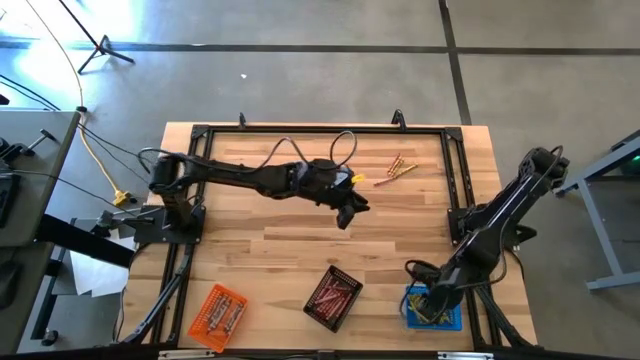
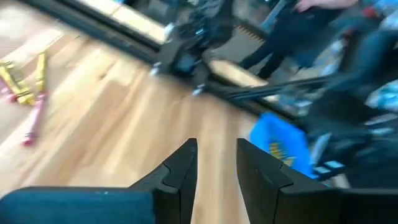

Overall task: Sort crayons
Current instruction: Put the red crayon into the black bin

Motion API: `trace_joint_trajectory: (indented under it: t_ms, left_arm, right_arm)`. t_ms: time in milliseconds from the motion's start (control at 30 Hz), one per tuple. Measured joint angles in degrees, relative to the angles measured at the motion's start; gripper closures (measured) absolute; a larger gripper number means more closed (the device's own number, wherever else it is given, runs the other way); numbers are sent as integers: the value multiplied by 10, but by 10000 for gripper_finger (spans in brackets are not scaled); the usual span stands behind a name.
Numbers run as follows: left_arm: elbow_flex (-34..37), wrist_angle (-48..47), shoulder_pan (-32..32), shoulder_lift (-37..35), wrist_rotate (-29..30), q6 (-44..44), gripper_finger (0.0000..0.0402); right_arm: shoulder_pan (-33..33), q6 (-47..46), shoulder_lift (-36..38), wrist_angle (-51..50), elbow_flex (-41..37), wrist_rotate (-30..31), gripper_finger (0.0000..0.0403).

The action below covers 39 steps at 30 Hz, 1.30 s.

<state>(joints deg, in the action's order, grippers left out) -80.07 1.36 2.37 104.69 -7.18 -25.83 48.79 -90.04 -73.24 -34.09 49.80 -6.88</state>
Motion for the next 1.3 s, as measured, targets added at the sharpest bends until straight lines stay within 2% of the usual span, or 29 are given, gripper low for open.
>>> trace_joint_trajectory:
  t_ms: [200, 300, 533, 700, 800, 967, 1300]
  left_arm:
    - [-18, -8, 29, 84, 16, 35, 303]
    - [-70, -40, 35, 130, 33, 93, 303]
    - [-291, -273, 37, 260, 136, 287, 303]
    - [-440, -364, 62, 364, 137, 319, 303]
    - [-498, -383, 76, 408, 137, 326, 303]
    - [-544, -383, 97, 447, 135, 339, 303]
    - [-549, -347, 120, 465, 91, 306, 303]
  right_arm:
    - [-26, 0, 35, -5, 0, 26, 326]
    - [-47, 1, 44, -9, 0, 38, 326]
    - [-85, 5, 54, -17, 0, 32, 326]
    - [-106, 5, 56, -30, 0, 32, 326]
    - [-117, 7, 56, -41, 0, 32, 326]
    - [-130, 47, 56, -57, 0, 29, 326]
    - [-155, 128, 94, -145, 0, 3, 326]
